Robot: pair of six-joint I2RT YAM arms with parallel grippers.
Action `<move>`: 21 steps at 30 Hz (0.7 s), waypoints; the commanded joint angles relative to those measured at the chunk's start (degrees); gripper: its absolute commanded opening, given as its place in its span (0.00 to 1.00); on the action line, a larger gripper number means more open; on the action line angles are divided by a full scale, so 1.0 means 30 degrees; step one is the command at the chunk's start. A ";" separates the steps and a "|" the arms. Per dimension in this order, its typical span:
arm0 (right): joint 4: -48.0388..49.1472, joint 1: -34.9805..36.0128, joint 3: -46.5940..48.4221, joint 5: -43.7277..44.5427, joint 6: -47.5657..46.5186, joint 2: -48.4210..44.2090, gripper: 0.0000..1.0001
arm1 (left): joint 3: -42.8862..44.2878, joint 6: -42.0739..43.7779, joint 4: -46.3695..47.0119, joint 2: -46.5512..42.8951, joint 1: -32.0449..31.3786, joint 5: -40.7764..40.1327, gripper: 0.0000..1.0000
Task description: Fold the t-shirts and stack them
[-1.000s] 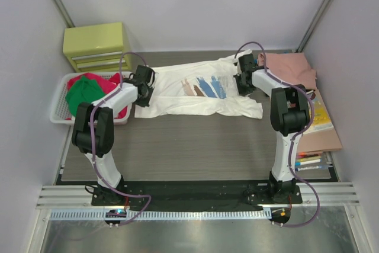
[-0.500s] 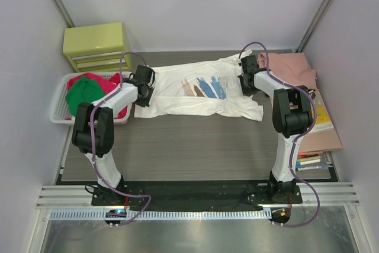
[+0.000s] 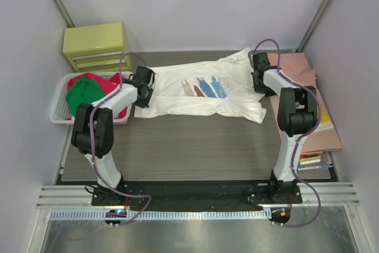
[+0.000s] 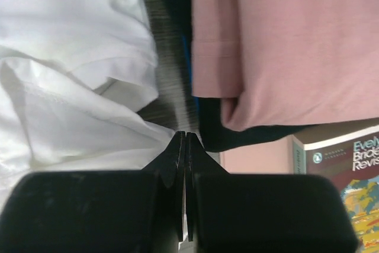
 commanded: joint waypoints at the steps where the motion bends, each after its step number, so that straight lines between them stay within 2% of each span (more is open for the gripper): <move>1: 0.0282 -0.0472 0.0070 0.0945 0.0115 -0.1889 0.01 | 0.0007 0.0201 0.0401 -0.0789 -0.0076 -0.0129 0.00; 10: 0.0954 -0.0501 -0.0486 0.1768 -0.0647 -0.4259 0.01 | -0.0051 0.0259 0.0313 -0.0729 -0.0076 -0.0128 0.00; 15: 0.0956 -0.0501 -0.0370 0.2147 -0.1203 -0.4411 0.01 | 0.0124 0.0171 0.0313 -0.0583 -0.0076 0.0106 0.00; 17: 0.0868 -0.0501 -0.0457 0.2150 -0.1350 -0.4089 0.11 | 0.0124 0.0200 0.0225 -0.0612 -0.0076 0.0165 0.00; 18: 0.0868 -0.0501 -0.0487 0.1946 -0.1351 -0.4029 0.19 | 0.0067 0.0200 0.0254 -0.0641 -0.0076 0.0136 0.00; 19: 0.0781 -0.0501 -0.0632 0.1654 -0.1351 -0.3942 0.34 | 0.0037 0.0287 0.0254 -0.0699 -0.0076 0.0136 0.00; 21: 0.0781 -0.0501 -0.0867 0.0544 -0.1410 -0.3853 0.46 | -0.0051 0.0317 0.0254 -0.0787 -0.0076 0.0107 0.00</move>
